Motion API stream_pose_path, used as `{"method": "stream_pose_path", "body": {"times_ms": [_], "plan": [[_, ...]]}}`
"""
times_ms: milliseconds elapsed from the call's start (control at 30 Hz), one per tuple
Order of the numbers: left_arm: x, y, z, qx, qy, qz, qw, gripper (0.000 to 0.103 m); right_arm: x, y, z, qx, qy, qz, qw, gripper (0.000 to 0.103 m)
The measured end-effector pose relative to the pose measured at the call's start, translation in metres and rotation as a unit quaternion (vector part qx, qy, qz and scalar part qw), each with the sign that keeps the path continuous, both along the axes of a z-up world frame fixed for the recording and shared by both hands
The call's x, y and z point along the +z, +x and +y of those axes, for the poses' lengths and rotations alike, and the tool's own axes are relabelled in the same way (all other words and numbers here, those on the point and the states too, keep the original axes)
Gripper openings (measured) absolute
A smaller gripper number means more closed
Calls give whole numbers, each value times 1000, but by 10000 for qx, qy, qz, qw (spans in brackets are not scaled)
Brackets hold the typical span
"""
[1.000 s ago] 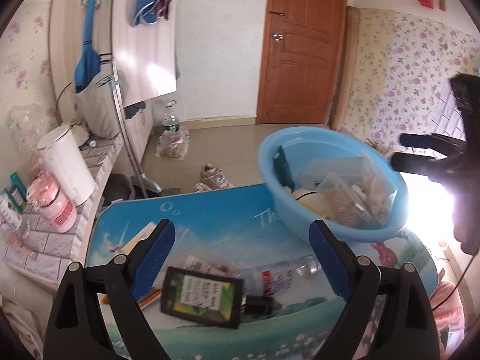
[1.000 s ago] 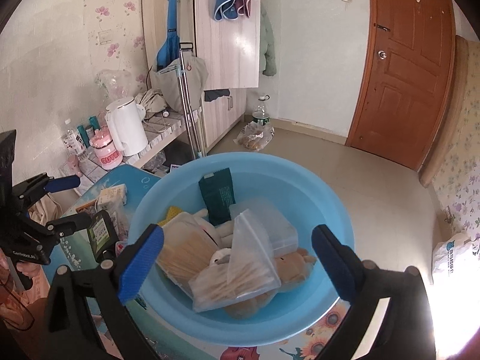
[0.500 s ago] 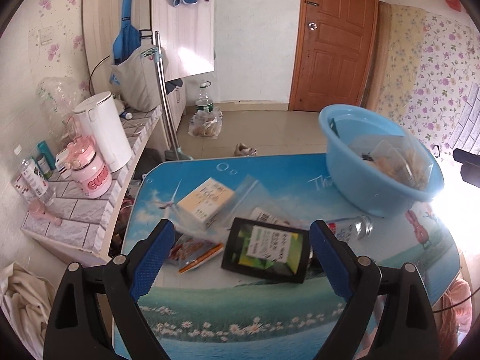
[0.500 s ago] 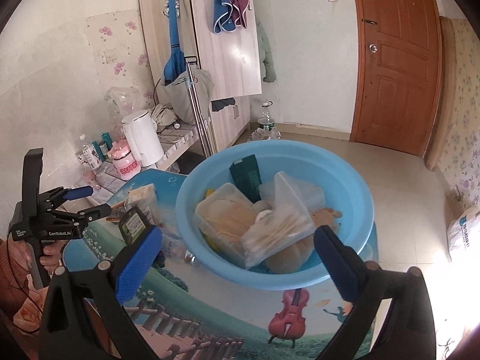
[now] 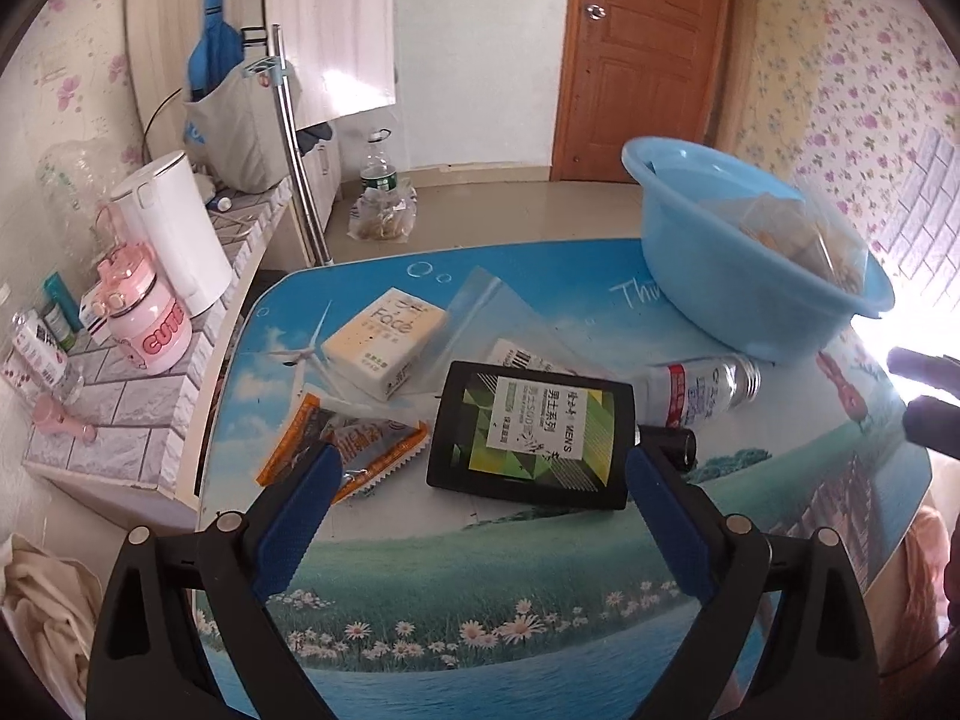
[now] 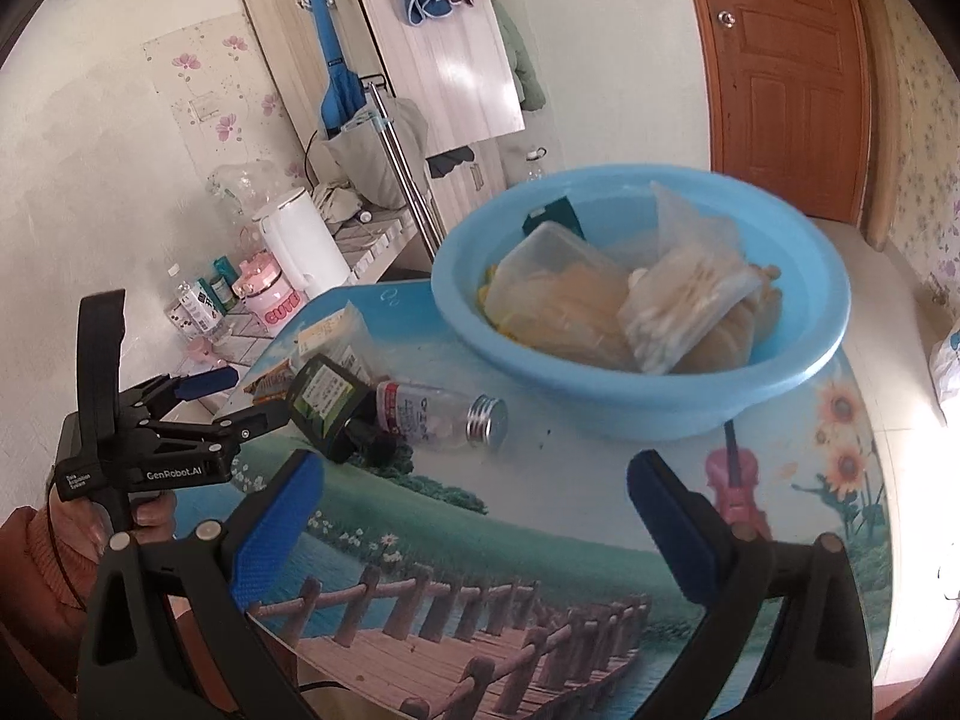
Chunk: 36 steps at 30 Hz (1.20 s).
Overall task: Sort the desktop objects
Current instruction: 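Grasp the orange snack packet with the left gripper while the right grasps the water bottle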
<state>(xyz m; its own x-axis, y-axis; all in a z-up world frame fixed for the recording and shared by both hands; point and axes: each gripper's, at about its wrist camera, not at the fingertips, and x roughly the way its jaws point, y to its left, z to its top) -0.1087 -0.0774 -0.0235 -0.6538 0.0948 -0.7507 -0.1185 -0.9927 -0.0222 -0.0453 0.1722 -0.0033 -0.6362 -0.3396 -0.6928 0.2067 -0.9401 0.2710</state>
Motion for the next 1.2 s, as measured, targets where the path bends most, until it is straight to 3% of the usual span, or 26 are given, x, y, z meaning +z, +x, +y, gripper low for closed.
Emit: {"method": "stream_pose_path", "body": {"times_ms": [333, 700, 900, 1200], "plan": [[-14, -16, -55, 590, 70, -188, 9981, 98, -31, -28, -32, -334, -237, -519, 9978, 103], [-33, -42, -70, 391, 222, -493, 9978, 98, -51, -59, -52, -843, -62, -810, 9931, 103], [-33, -41, -72, 76, 331, -452, 9984, 90, -53, -73, -68, -947, 163, -750, 9925, 103], [-43, -47, -87, 370, 326, -557, 9972, 84, -63, -88, -72, -1123, 446, -821, 9893, 103]]}}
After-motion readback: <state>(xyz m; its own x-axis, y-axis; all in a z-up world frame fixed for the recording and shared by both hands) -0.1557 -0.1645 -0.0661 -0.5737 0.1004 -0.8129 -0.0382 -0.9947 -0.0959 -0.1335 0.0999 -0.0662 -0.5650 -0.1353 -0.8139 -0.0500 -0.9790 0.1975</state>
